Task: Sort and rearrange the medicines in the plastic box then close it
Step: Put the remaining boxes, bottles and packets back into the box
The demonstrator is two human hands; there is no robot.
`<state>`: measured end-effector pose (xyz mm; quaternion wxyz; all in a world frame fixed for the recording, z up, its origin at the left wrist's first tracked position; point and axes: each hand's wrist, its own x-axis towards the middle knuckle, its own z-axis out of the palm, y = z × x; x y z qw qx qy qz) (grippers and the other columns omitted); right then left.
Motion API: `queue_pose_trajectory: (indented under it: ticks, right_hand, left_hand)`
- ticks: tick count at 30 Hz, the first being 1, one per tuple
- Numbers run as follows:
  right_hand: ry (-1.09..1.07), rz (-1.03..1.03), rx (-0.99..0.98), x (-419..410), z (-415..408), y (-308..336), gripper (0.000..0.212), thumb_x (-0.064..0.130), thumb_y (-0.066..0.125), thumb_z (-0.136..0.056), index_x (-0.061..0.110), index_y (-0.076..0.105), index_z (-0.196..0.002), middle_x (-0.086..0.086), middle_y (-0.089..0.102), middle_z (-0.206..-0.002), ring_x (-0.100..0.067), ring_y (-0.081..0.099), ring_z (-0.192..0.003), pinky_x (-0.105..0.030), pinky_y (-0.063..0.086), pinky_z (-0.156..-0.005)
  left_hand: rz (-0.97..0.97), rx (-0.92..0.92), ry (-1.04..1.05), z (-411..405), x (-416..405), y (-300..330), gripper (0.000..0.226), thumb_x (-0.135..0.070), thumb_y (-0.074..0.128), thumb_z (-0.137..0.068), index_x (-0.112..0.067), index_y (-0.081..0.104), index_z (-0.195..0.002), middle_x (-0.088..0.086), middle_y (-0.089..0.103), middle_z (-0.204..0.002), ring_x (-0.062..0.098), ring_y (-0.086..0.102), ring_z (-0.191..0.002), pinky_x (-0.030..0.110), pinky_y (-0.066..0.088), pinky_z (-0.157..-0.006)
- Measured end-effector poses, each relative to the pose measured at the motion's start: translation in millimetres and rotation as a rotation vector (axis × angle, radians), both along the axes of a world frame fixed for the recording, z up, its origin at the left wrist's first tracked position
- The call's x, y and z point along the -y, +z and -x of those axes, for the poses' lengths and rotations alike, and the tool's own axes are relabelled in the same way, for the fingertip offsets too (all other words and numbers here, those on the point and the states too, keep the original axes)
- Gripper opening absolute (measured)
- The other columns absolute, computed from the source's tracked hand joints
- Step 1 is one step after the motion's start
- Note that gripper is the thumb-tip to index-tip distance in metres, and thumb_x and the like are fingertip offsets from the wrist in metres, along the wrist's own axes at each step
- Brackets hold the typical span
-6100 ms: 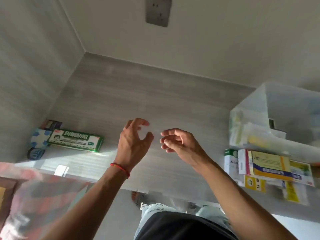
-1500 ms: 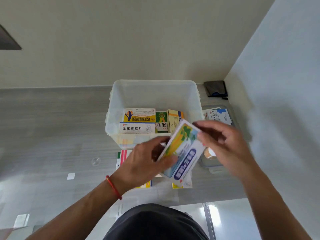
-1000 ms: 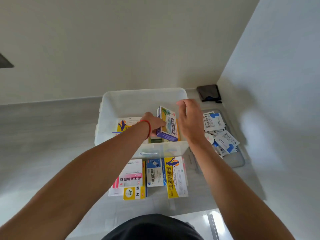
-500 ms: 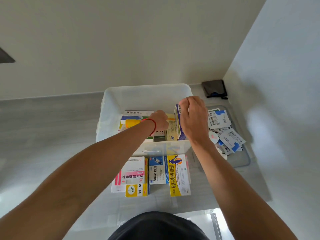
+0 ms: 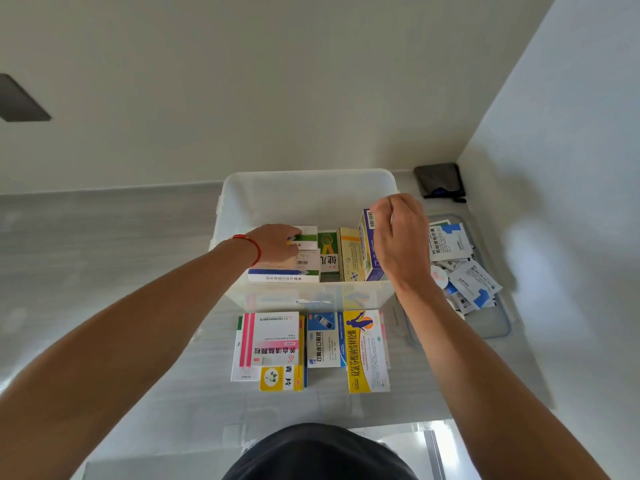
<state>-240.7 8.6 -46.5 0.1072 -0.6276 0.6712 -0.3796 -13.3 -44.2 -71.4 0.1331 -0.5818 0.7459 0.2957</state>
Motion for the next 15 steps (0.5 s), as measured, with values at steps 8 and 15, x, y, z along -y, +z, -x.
queue_pose_trajectory:
  ticks: [8, 15]
  right_hand:
    - [0.012, -0.03, -0.087, 1.0, 2.2, 1.4, 0.029, 0.017, 0.045, -0.107, 0.0, 0.067, -0.099, -0.012, 0.069, -0.105, -0.02, 0.061, -0.099, -0.036, 0.052, -0.087]
    - [0.045, -0.036, -0.157, -0.4, 2.1, -1.8, 0.036, 0.026, 0.04, -0.104, 0.001, 0.065, -0.098, -0.013, 0.068, -0.107, -0.024, 0.061, -0.102, -0.037, 0.052, -0.087]
  left_hand:
    - [0.061, 0.067, -0.13, -25.3, -25.2, 5.6, 0.066, -0.054, 0.06, -0.093, -0.03, 0.04, -0.151, -0.004, 0.047, -0.152, 0.021, 0.043, -0.139, 0.048, 0.037, -0.114]
    - [-0.043, 0.008, -0.175, -36.4, -28.4, 32.1, 0.064, -0.037, 0.065, -0.095, -0.028, 0.039, -0.153, 0.0, 0.045, -0.151, 0.021, 0.042, -0.137, 0.033, 0.035, -0.111]
